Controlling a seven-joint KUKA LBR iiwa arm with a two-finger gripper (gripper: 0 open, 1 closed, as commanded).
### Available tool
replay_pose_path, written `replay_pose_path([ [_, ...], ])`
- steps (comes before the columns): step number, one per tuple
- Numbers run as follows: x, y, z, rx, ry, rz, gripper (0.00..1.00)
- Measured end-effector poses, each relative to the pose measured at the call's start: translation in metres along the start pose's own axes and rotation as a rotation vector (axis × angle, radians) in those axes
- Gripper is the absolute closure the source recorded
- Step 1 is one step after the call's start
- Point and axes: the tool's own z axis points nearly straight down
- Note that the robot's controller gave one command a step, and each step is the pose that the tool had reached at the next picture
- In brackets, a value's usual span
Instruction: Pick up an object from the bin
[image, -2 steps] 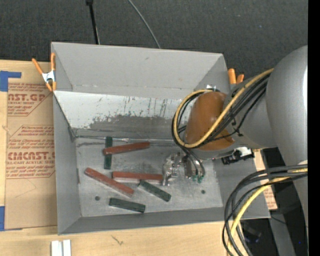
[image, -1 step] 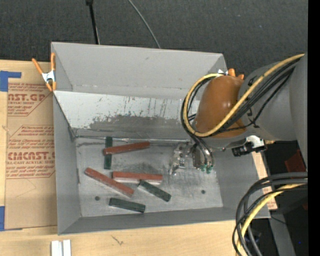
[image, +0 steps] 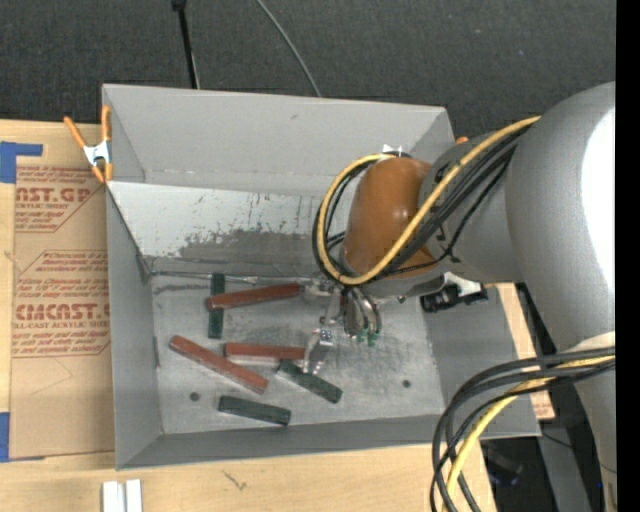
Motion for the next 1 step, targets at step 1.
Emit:
replay_pose_path([
  [1,-0.0006,-0.001,-0.0025,0.0,-0.002,0.001,0.0],
])
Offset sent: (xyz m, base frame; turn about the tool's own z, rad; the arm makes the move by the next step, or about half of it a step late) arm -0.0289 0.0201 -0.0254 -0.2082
